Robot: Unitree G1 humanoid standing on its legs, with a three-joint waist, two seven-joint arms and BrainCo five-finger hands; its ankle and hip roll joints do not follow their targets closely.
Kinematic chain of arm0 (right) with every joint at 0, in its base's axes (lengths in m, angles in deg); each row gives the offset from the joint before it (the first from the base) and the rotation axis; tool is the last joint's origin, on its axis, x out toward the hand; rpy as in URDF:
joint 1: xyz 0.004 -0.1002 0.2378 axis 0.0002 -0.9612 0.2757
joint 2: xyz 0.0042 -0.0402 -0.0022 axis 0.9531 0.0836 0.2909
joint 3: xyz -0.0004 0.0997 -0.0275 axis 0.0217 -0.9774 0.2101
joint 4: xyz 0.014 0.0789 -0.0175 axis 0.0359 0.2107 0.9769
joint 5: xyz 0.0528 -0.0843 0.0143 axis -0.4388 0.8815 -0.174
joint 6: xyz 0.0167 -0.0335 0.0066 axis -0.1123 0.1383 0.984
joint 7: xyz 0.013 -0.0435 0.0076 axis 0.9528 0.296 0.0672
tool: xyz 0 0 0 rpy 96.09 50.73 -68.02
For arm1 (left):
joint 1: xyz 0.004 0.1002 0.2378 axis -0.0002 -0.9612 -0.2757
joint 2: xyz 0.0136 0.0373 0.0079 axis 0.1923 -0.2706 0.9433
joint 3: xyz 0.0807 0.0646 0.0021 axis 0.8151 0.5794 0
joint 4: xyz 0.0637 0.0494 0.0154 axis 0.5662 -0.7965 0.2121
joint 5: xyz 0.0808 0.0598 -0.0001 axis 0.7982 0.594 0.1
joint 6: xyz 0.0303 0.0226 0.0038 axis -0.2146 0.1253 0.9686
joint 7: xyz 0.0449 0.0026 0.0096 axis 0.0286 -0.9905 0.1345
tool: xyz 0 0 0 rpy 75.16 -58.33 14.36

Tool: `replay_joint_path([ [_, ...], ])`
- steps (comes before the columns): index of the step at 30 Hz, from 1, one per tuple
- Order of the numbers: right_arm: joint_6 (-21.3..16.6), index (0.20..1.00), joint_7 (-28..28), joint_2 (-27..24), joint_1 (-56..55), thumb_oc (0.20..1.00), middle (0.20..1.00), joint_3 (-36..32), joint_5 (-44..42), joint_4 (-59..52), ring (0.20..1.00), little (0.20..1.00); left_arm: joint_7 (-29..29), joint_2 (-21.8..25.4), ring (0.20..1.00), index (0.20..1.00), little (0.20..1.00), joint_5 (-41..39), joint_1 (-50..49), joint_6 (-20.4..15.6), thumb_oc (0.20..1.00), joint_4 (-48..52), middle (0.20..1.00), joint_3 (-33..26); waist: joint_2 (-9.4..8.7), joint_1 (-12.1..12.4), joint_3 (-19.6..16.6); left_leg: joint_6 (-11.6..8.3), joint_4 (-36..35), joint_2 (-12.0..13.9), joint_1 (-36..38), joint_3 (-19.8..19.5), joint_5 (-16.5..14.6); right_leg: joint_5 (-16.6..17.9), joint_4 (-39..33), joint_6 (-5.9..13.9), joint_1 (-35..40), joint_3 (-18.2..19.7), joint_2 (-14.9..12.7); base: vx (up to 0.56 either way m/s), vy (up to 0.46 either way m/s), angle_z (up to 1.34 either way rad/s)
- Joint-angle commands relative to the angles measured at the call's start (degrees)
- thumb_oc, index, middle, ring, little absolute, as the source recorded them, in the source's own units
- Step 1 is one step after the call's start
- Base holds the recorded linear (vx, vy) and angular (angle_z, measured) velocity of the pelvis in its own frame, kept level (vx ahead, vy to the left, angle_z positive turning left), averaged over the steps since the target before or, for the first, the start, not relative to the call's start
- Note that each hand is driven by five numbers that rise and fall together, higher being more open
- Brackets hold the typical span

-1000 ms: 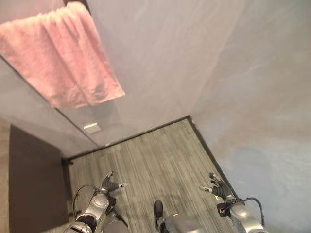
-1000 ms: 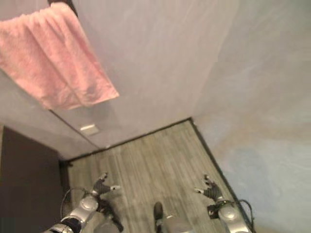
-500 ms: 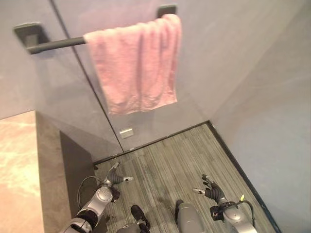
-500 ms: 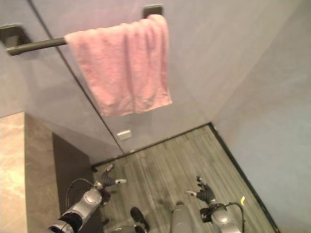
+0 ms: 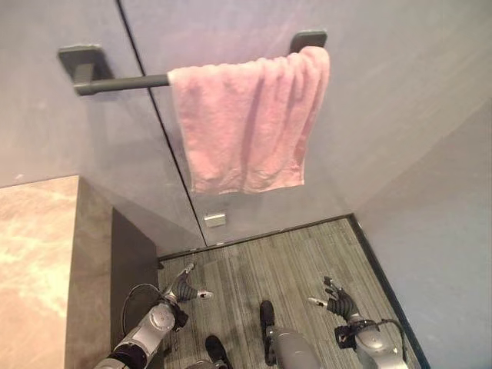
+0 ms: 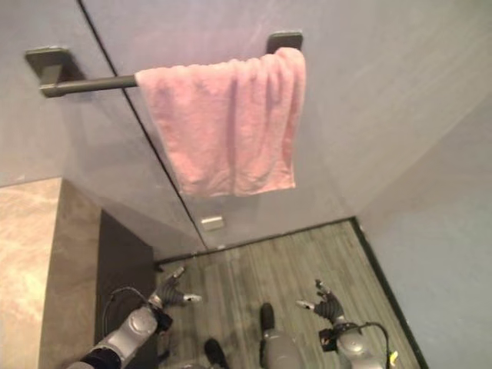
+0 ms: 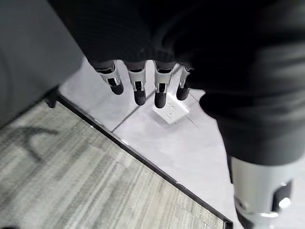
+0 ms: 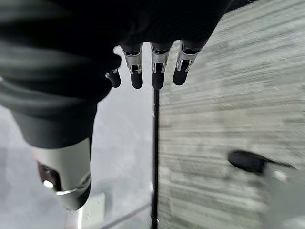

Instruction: Put brush and paste in cup on sink, flatten towel.

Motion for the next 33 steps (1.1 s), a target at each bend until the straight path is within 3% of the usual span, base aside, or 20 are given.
replay_joint_path([
  [1, -2.31, 1.000, 1.06, -2.49, 1.86, 1.000, 1.000, -0.60, 0.31, -1.87, 1.000, 1.000, 1.26, -0.53, 1.000, 1.000, 1.000, 0.97, 1.89, -1.58, 1.000, -0.98, 1.000, -0.84, -0.30, 1.59, -0.49, -3.36, 6.44, 2.73, -2.98, -0.11, 1.50, -5.47, 7.40, 4.66, 0.49, -0.31, -1.57, 0.07, -0.168, -0.01],
  [6, -2.26, 1.000, 1.59, -3.41, 1.30, 1.000, 1.000, -0.18, 2.15, -1.48, 1.000, 1.000, 1.34, -1.55, 1.000, 1.000, 1.000, -0.79, 2.15, -1.24, 1.000, -2.20, 1.000, -1.19, -0.19, 1.77, -0.41, -4.68, 9.46, 4.64, -3.41, -1.72, 1.95, -7.09, 7.58, 3.00, 1.59, -0.53, -0.35, 0.09, -0.170, 0.07],
  [10, -2.23, 1.000, 1.72, -4.76, 0.70, 1.000, 1.000, 0.01, 3.40, -2.79, 1.000, 1.000, 1.36, -2.09, 1.000, 1.000, 1.000, -1.96, 2.56, -1.10, 1.000, -2.06, 1.000, -1.48, -0.20, 1.50, 0.50, -6.47, 18.25, 7.68, -6.52, -2.81, 3.25, -8.32, 7.48, 1.12, 2.87, -0.41, 1.06, 0.08, -0.217, 0.30],
  [11, -2.31, 1.000, 1.83, -5.47, 0.17, 1.000, 1.000, 0.13, 4.24, -2.78, 1.000, 1.000, 1.74, -2.45, 1.000, 1.000, 1.000, -2.34, 3.11, -1.03, 1.000, -2.83, 1.000, -1.54, -0.46, 1.84, 1.63, -8.19, 24.55, 9.89, -9.41, -3.86, 6.42, -8.79, 6.64, -0.16, 4.63, -1.00, 1.91, 0.10, -0.195, 0.27],
  [12, -2.24, 1.000, 1.88, -6.13, 0.04, 1.000, 1.000, 0.24, 5.37, -3.07, 1.000, 1.000, 2.15, -2.58, 1.000, 1.000, 1.000, -2.15, 3.49, -0.91, 1.000, -3.73, 1.000, -1.75, -0.59, 2.20, 2.18, -8.38, 24.84, 9.65, -10.26, -5.23, 7.40, -9.03, 6.30, -0.25, 5.02, -1.13, 2.18, 0.16, -0.194, 0.24],
  [13, -2.13, 1.000, 1.89, -6.48, -0.09, 1.000, 1.000, 0.51, 5.62, -3.41, 1.000, 1.000, 2.70, -2.50, 1.000, 1.000, 1.000, -1.90, 3.97, -0.99, 1.000, -4.50, 1.000, -1.63, -0.79, 2.20, 2.42, -7.60, 21.68, 8.40, -12.47, -6.59, 6.92, -8.99, 5.18, 0.32, 5.47, -0.96, 1.90, 0.09, -0.043, 0.07],
  [16, -2.12, 1.000, 1.82, -6.51, -0.06, 1.000, 1.000, 0.88, 5.85, -2.94, 1.000, 1.000, 2.95, -2.38, 1.000, 1.000, 1.000, -1.67, 4.02, -1.08, 1.000, -4.82, 1.000, -1.71, -0.98, 2.07, 2.24, -7.01, 19.27, 7.96, -13.44, -6.93, 6.40, -8.92, 4.70, 0.74, 5.44, -0.67, 1.51, 0.08, 0.052, -0.02],
  [18, -2.13, 1.000, 2.11, -6.64, 0.45, 1.000, 1.000, 1.80, 7.92, -1.41, 1.000, 1.000, 3.83, -2.01, 1.000, 1.000, 1.000, -1.08, 3.92, -1.33, 1.000, -5.49, 1.000, -2.26, -0.55, 2.50, 2.03, -7.33, 9.67, 9.05, -15.40, -9.23, 10.01, -9.02, 4.16, 1.65, 5.10, 0.73, 1.33, 0.16, 0.162, -0.22],
  [20, -2.12, 1.000, 2.09, -6.63, 0.54, 1.000, 1.000, 1.89, 8.20, -1.09, 1.000, 1.000, 4.01, -2.01, 1.000, 1.000, 1.000, -1.03, 3.95, -1.40, 1.000, -5.83, 1.000, -2.41, -0.32, 2.59, 2.04, -7.74, 8.05, 9.92, -15.56, -9.81, 11.36, -9.11, 4.17, 1.82, 5.12, 0.94, 1.13, 0.11, 0.128, -0.43],
  [23, -1.94, 1.000, 2.32, -6.42, 0.91, 1.000, 1.000, 1.75, 8.58, -0.67, 1.000, 1.000, 3.90, -2.06, 1.000, 1.000, 1.000, -1.12, 3.48, -1.45, 1.000, -5.78, 1.000, -2.64, 0.52, 1.81, 1.30, -7.82, 6.36, 10.42, -12.54, -7.52, 10.64, -9.54, 4.28, 2.51, 5.71, 1.69, 0.40, 0.13, 0.182, -0.42],
  [26, -1.71, 1.000, 2.54, -5.40, 1.24, 1.000, 1.000, 0.44, 7.07, -1.56, 1.000, 1.000, 3.48, -1.37, 1.000, 1.000, 1.000, -1.74, 1.77, -1.75, 1.000, -2.65, 1.000, -2.50, 1.33, 1.42, 0.25, -5.86, 7.47, 7.21, -9.57, -5.53, 6.79, -9.61, 6.91, 4.13, 6.35, 4.12, -2.65, 0.16, 0.300, -0.41],
  [27, -1.70, 1.000, 2.54, -5.39, 1.27, 1.000, 1.000, 0.44, 7.07, -1.56, 1.000, 1.000, 3.47, -1.35, 1.000, 1.000, 1.000, -1.75, 1.78, -1.74, 1.000, -2.63, 1.000, -2.52, 1.36, 1.52, 0.13, -5.86, 7.38, 7.28, -9.70, -5.43, 6.94, -9.44, 6.85, 4.10, 6.15, 4.23, -2.58, 0.11, 0.259, -0.47],
  [29, -1.98, 1.000, 2.85, -4.74, 2.01, 1.000, 1.000, -0.33, 6.15, -2.47, 1.000, 1.000, 3.09, -0.44, 1.000, 1.000, 1.000, -2.00, 0.49, -1.83, 1.000, 0.80, 1.000, -2.69, 1.58, 1.97, 0.24, -4.28, 7.00, 5.91, -7.89, -4.55, 5.18, -8.53, 12.03, 5.77, 3.95, 4.96, -3.85, 0.05, 0.213, -0.46],
  [31, -2.97, 1.000, 2.48, -5.01, 3.26, 1.000, 1.000, -1.40, 4.25, -4.25, 1.000, 1.000, 2.08, 2.18, 1.000, 1.000, 1.000, -1.08, -0.83, -2.43, 1.000, 6.18, 1.000, -2.43, 1.76, 2.03, 0.98, -3.07, 6.25, 5.03, -6.24, -4.29, 4.62, -5.16, 18.61, 7.78, -0.15, 7.12, -3.65, 0.01, 0.184, -0.46],
  [33, -3.78, 1.000, 1.83, -5.71, 3.14, 1.000, 1.000, -2.32, 2.80, -6.08, 1.000, 1.000, 1.16, 3.95, 1.000, 1.000, 1.000, -0.40, -1.97, -2.95, 1.000, 9.20, 1.000, -2.54, 2.01, 2.38, 1.10, -2.72, 6.10, 4.47, -5.77, -4.58, 3.96, -5.03, 19.06, 7.67, -1.01, 6.62, -4.06, 0.02, 0.098, -0.24],
])
